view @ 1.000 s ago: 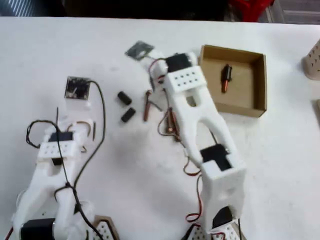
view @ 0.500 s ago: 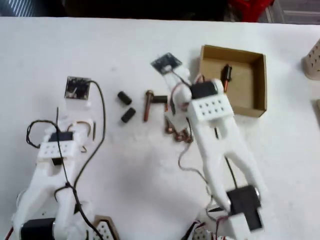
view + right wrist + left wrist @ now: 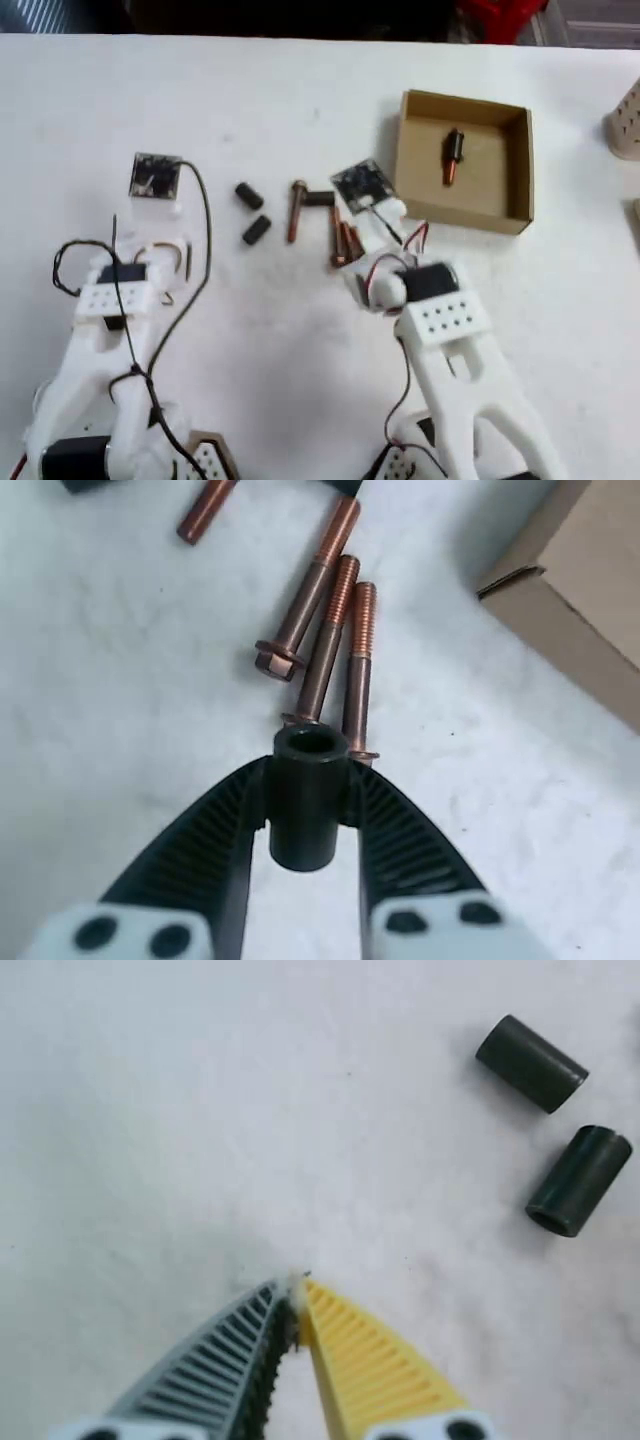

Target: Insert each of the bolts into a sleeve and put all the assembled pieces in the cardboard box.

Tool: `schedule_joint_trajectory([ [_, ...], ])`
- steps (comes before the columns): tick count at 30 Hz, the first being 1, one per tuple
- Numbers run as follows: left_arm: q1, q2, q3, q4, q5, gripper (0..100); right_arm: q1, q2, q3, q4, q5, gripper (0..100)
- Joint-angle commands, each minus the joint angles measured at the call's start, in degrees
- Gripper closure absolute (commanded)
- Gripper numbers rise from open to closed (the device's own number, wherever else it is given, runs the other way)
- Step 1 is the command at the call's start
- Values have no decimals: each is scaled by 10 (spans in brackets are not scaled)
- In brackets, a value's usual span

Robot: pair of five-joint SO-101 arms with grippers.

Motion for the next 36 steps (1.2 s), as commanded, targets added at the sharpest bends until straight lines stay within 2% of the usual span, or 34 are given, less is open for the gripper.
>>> schedule_joint_trajectory([
  [1,-7,-3,-12,-15,-3,976,0,-44,35,-74,-99,981],
  [6,-7,-3,-13,-15,-3,976,6,-48,75,-166,-109,981],
  [14,3,-3,-13,-11,-3,976,6,-49,202,-462,-111,981],
  [19,2,-4,-13,-11,-3,976,3,-58,219,-502,-110,981],
  [23,2,-4,-13,-11,-3,976,-45,-93,240,-508,-110,981],
  [28,3,-4,-13,-11,-3,976,-137,-138,321,-615,-109,981],
  [33,3,-4,-13,-14,-3,976,-172,-145,376,-721,-110,981],
  [36,3,-4,-13,-15,-3,976,-176,-145,382,-748,-110,981],
])
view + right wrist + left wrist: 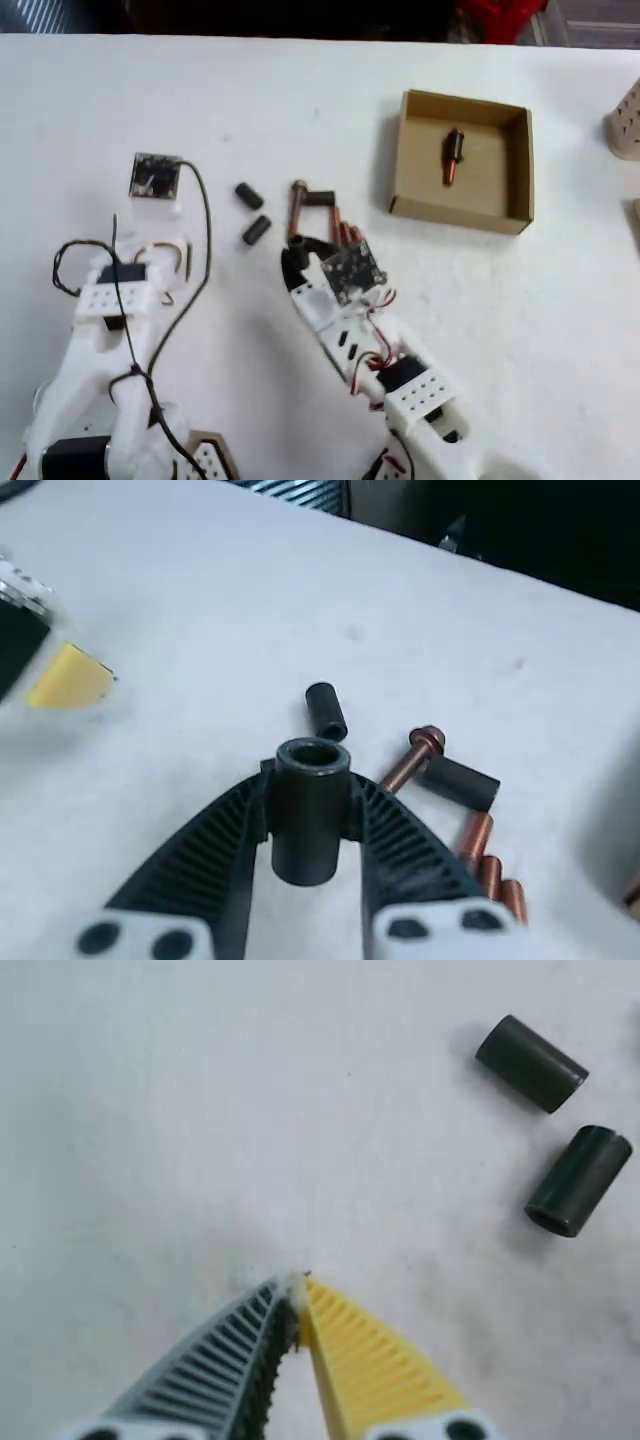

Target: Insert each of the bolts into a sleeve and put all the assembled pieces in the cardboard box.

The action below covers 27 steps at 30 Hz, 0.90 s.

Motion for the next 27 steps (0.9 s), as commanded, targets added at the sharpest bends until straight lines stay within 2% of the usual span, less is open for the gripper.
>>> schedule_joint_trajectory([
  [1,3,-4,-13,-15,-3,976,-12,-18,-1,-52,-8,981],
  [6,16,-4,-13,-17,-3,976,16,-22,-2,-53,-7,981],
  [11,86,-8,-18,-69,-3,975,52,-22,4,-52,-9,981],
  [17,170,-65,-41,-76,-2,969,72,-23,20,-52,-11,981],
  [19,213,-70,-41,-76,4,931,76,-23,23,-52,-11,981],
  [23,260,-43,-53,-76,83,802,93,-23,23,-52,-11,981],
  [27,264,29,-114,-70,92,817,108,-23,23,-52,-11,981],
])
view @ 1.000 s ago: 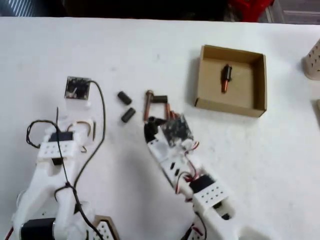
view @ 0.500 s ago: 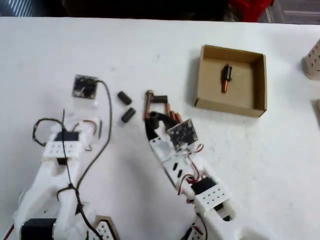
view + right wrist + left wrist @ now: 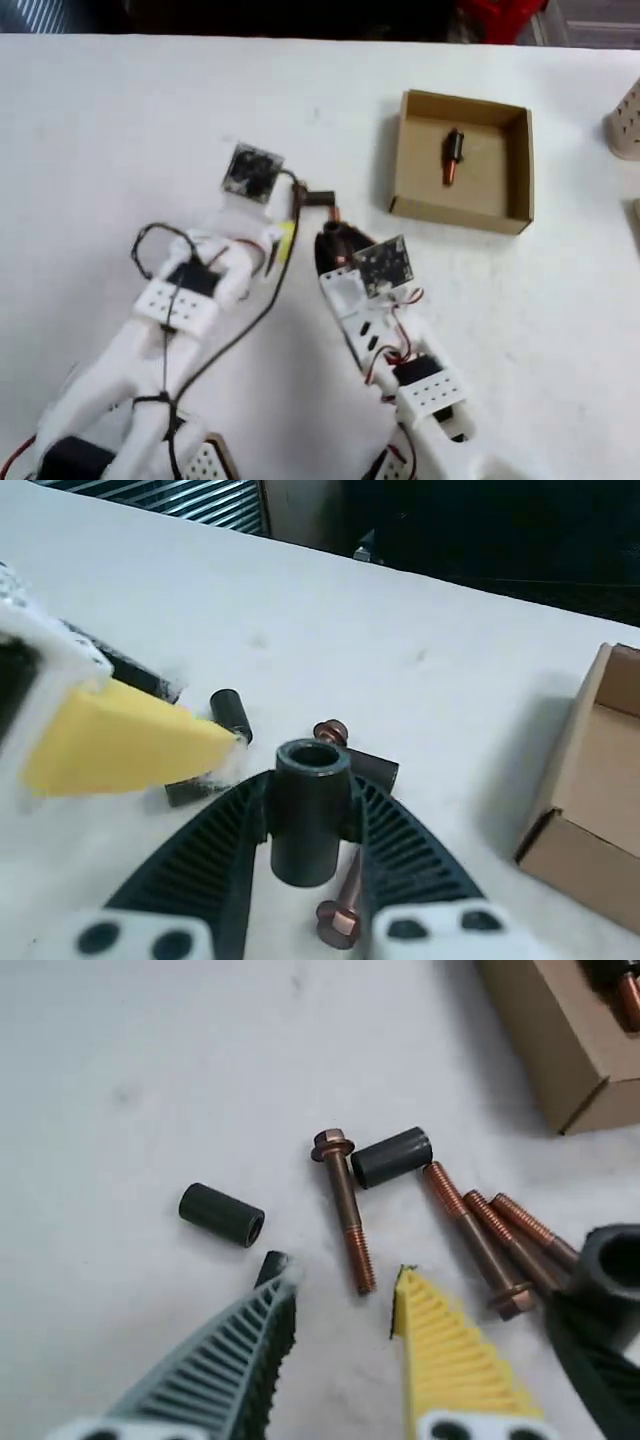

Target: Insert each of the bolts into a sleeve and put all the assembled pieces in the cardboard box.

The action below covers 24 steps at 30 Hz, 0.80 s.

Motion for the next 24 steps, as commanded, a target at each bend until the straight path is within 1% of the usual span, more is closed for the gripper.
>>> schedule_joint_trajectory([
  [1,13,64,-81,-2,15,823,17,-18,-4,-15,-11,981],
  [6,13,188,-175,23,14,824,17,-18,-4,-13,-9,981],
  [9,13,233,-208,24,14,826,17,-18,-4,-13,-9,981],
  [14,32,255,-217,25,14,827,17,-18,-4,-13,-9,981],
  [18,29,261,-230,11,15,827,17,-18,-4,-13,-9,981],
  [21,22,305,-267,18,16,827,17,-18,-4,-13,-9,981],
  [24,12,364,-325,52,16,828,17,-18,-4,-13,-9,981],
])
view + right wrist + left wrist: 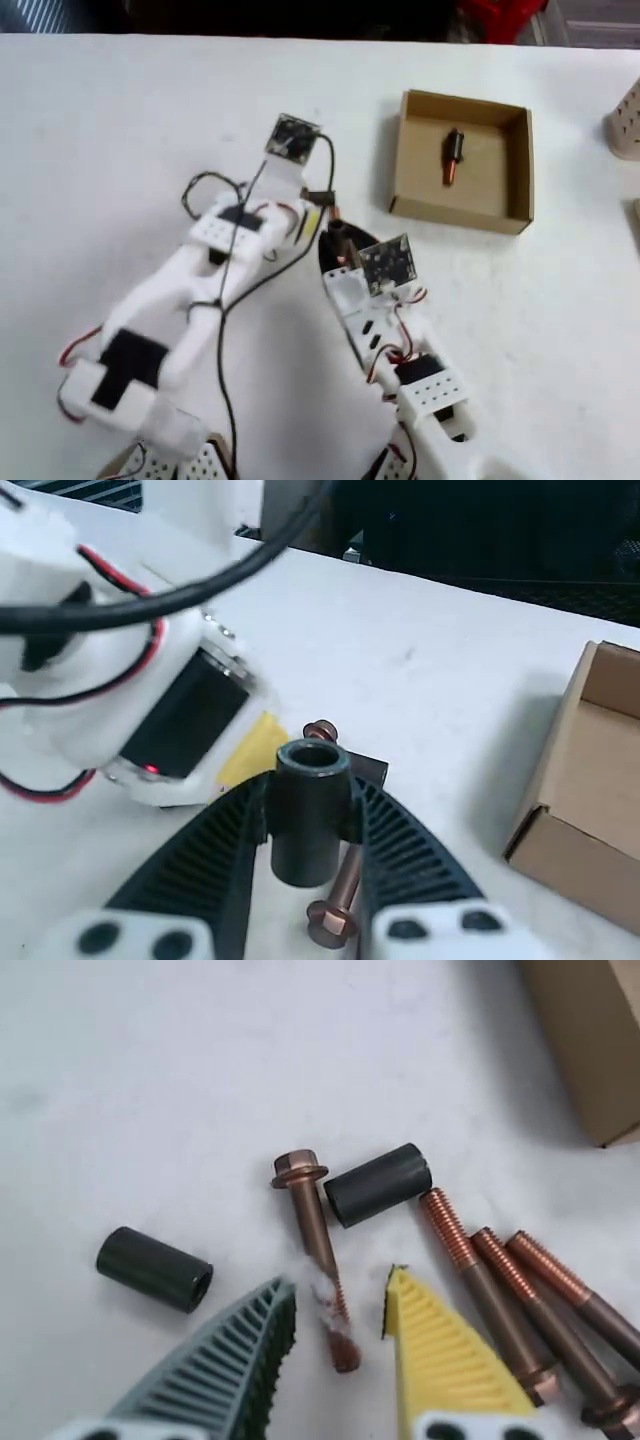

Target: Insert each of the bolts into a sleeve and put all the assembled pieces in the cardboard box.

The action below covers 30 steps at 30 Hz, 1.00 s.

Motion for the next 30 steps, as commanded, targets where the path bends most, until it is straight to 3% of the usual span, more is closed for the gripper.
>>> schedule_joint_trajectory([
  [1,-10,47,-93,40,10,828,7,-18,-4,-13,-9,981],
  [11,-22,197,-287,164,11,828,7,-18,-4,-13,-9,981],
  [16,-24,263,-383,239,11,892,7,-18,-4,-13,-9,981],
  [21,-24,323,-481,321,11,895,7,-18,-4,-13,-9,981],
  [25,-22,344,-513,346,11,897,7,-18,-4,-13,-8,981],
  [30,-22,343,-513,347,6,975,7,-18,-4,-13,-8,981],
])
